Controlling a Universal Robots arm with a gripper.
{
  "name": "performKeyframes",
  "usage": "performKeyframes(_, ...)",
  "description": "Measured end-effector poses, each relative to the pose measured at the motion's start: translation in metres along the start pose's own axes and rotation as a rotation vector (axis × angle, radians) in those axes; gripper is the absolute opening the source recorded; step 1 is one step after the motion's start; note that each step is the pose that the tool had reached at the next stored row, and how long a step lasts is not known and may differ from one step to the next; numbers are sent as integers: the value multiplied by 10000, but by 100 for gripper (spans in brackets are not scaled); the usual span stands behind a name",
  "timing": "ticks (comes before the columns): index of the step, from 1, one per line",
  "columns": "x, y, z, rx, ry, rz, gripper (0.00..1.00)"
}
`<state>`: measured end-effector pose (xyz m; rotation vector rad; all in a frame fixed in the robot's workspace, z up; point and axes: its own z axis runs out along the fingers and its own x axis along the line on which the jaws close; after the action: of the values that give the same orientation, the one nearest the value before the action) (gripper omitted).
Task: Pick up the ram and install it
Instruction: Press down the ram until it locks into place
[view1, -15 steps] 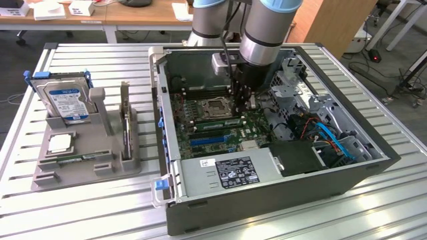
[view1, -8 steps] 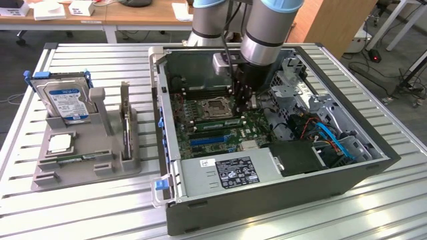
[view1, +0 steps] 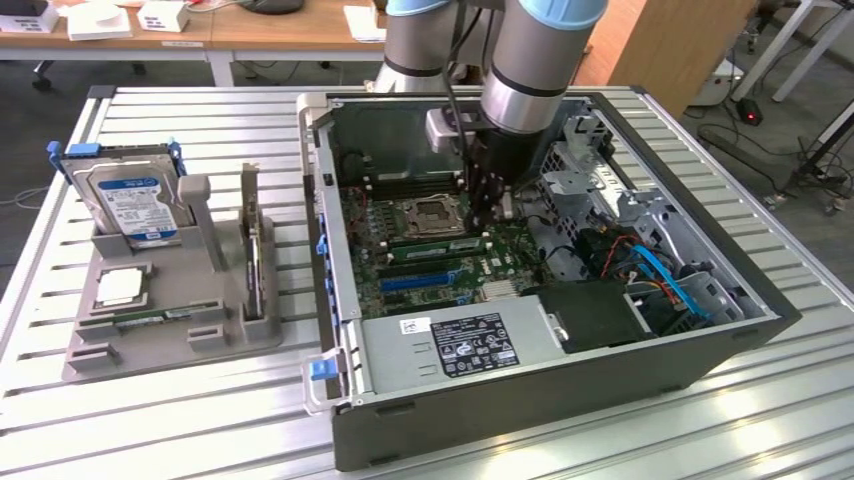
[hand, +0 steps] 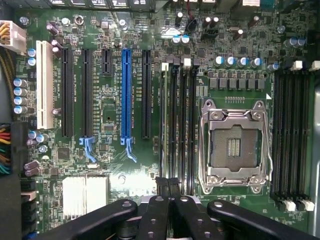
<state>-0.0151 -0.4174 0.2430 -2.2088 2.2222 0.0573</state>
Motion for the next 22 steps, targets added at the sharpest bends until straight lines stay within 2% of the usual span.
performKeyframes(5, 2, -1, 52, 1, 0, -1, 9)
performKeyframes(12, 2, -32, 52, 0, 0, -1, 9)
performKeyframes(22, 3, -33, 79, 1, 1, 0, 9)
